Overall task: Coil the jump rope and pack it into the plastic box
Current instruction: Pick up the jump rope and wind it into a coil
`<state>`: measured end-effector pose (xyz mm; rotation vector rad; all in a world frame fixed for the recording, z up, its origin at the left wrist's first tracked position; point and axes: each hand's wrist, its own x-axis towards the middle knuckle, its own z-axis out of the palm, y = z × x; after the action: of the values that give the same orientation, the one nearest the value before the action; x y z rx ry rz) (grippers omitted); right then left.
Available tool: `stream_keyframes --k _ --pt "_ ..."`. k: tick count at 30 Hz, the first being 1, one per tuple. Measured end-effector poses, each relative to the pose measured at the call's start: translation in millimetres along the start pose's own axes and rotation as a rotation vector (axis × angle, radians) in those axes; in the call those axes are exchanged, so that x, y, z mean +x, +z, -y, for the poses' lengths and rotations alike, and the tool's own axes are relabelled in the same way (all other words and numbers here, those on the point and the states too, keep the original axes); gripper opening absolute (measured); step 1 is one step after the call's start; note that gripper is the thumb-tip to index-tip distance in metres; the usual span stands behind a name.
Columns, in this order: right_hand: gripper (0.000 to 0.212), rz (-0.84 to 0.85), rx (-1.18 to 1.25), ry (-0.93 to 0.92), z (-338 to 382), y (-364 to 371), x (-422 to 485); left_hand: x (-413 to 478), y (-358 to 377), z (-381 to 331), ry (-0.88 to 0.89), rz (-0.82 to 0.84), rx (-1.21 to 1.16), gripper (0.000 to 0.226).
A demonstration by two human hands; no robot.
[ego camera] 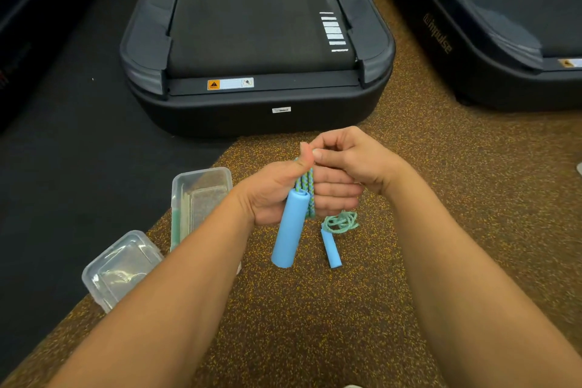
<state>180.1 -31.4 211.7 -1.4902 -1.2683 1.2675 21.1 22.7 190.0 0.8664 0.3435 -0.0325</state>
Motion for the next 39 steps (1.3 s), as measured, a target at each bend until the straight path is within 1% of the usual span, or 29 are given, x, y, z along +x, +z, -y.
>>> stream_keyframes --k 4,7,10,14,17,19,22,25,27,31,33,37,39 --pt "0.018 -0.002 0.271 0.146 -22 6 -2 -1 -5 -2 -0.002 0.02 0.0 0.084" --pt "0.025 0.054 0.439 0.252 -35 12 -3 -2 -7 -4 0.049 0.043 -0.04 0.082" --pt "0.029 0.129 0.456 0.307 -45 14 -2 -2 -9 -3 0.133 0.007 -0.101 0.078" --pt "0.03 0.198 0.37 0.374 -52 13 -2 0 -13 -2 0.218 -0.038 -0.19 0.074" --pt "0.022 0.259 0.316 0.41 -51 12 -6 1 -17 -2 0.255 -0.115 -0.215 0.074" --pt "0.018 0.304 0.217 0.437 -45 11 -7 2 -20 -1 0.255 -0.183 -0.185 0.074" --pt "0.018 0.345 -0.003 0.43 -27 8 -6 2 -21 -1 0.237 -0.239 -0.165 0.072" --pt "0.02 0.309 -0.191 0.368 -4 2 -5 2 -20 0 0.226 -0.261 -0.167 0.07" --pt "0.015 0.292 -0.284 0.329 8 -1 -4 -1 -18 -1 0.21 -0.272 -0.152 0.07" --pt "0.018 0.289 -0.352 0.287 25 2 -4 -6 -14 -4 0.149 -0.263 -0.047 0.069" --pt "0.014 0.289 -0.394 0.263 34 5 -5 -7 -11 -4 0.13 -0.229 -0.009 0.068" --pt "0.014 0.199 -0.576 0.178 45 1 -6 -5 -8 -4 0.091 -0.216 -0.009 0.068" --pt "0.014 0.147 -0.571 0.111 48 0 -5 -5 -6 -3 0.055 -0.214 0.005 0.071"
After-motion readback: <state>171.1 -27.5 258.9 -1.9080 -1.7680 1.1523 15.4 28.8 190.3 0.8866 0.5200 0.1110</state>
